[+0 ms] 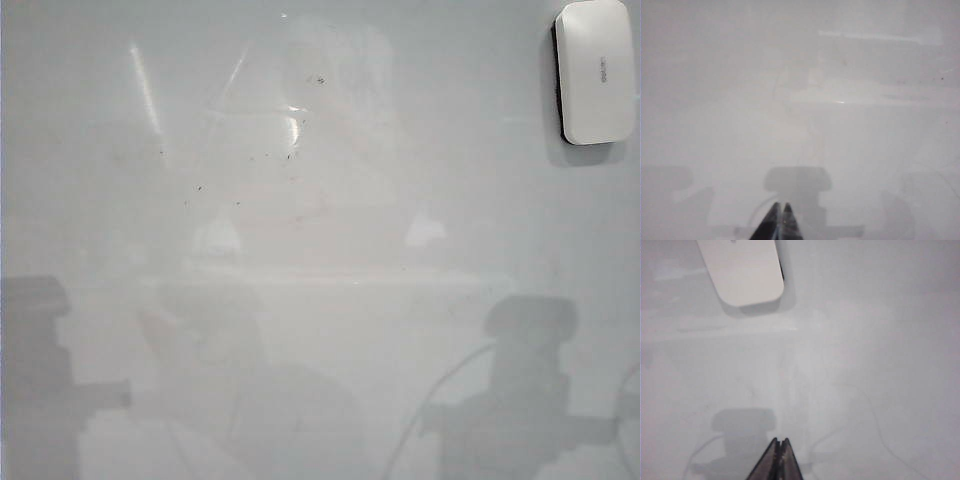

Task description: Grab the whiteboard eraser that is attached to the surface of the whiteboard and use it to clean the writing on the whiteboard.

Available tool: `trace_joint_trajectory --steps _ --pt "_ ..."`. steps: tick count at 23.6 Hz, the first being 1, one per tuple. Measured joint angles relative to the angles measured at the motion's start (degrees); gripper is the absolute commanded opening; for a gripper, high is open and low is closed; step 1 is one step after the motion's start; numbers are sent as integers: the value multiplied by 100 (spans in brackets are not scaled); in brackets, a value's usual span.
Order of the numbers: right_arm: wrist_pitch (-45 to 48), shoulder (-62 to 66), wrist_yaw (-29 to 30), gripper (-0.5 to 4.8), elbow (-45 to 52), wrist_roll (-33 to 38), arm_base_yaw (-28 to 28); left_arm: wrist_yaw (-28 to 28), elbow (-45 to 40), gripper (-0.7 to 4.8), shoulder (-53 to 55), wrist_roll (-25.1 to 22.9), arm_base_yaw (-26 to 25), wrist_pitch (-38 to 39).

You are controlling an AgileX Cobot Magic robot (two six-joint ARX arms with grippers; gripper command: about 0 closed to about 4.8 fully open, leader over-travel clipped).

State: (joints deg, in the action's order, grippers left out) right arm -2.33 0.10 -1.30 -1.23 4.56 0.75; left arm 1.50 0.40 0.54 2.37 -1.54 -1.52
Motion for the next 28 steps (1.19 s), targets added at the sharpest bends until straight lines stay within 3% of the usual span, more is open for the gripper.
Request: trace_joint_trajectory --steps 13,28 --pt "-188 0 0 3 94 -444 2 0 0 -5 0 0 0 0" --pt "-188 0 0 3 94 -452 0 0 0 -5 2 0 0 0"
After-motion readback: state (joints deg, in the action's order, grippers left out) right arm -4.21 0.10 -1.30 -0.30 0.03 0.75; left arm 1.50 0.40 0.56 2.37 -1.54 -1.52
